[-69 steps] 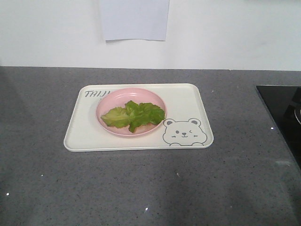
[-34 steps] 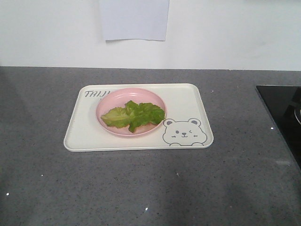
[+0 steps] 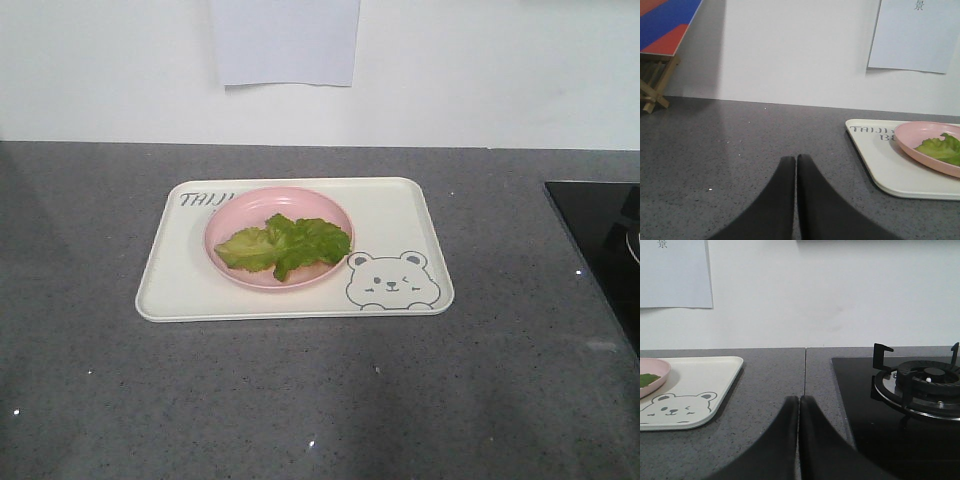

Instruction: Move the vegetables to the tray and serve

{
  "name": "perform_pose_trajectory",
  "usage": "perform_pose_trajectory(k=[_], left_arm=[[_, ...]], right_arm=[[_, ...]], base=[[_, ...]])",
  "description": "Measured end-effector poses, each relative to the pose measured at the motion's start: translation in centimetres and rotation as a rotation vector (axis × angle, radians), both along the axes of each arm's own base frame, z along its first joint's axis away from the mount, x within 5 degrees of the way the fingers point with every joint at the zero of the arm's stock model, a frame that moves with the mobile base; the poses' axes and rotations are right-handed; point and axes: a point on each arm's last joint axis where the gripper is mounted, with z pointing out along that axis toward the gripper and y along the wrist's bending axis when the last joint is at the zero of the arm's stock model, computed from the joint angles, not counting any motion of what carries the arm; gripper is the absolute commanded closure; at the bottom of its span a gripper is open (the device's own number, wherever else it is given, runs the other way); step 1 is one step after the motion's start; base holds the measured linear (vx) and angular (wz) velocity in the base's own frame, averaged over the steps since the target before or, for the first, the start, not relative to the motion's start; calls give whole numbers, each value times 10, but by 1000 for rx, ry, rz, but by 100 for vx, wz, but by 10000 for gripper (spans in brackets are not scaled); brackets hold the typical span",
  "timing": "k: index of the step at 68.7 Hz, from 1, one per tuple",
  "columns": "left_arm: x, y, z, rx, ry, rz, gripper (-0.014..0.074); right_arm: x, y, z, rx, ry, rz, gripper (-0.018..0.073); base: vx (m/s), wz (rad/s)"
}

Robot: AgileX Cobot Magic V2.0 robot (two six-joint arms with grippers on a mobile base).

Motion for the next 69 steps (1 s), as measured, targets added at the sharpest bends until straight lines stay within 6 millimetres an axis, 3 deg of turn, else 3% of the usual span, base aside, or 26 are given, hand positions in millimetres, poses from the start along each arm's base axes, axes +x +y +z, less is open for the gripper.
perform_pose_trajectory(k=[69], left_arm=[[0,0,0,1,0,0,604]], right_arm=[[0,0,0,-1,-1,0,564]], base=[[0,0]])
